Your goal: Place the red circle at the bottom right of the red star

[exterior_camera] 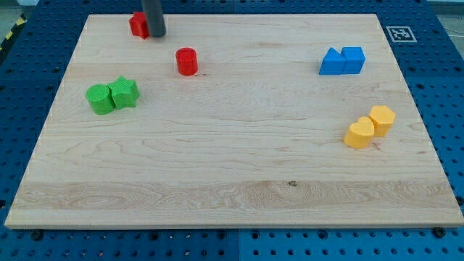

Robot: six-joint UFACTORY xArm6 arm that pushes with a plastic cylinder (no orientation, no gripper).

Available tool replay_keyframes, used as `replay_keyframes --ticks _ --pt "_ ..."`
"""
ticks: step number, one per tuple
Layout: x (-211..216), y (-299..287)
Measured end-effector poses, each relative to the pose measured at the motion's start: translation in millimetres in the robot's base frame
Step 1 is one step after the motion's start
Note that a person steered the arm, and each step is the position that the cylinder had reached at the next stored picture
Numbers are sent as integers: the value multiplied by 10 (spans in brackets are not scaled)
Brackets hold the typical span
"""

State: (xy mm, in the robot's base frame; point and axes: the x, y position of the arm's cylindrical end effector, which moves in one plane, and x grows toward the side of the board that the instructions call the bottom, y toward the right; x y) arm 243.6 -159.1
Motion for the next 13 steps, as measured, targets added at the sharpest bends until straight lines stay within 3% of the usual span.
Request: replay_keyframes --ticks 2,4,6,10,13 --pt "62 -95" --pt "177 611" --pt "213 624" --pt "622 1247" --pt "1187 1441"
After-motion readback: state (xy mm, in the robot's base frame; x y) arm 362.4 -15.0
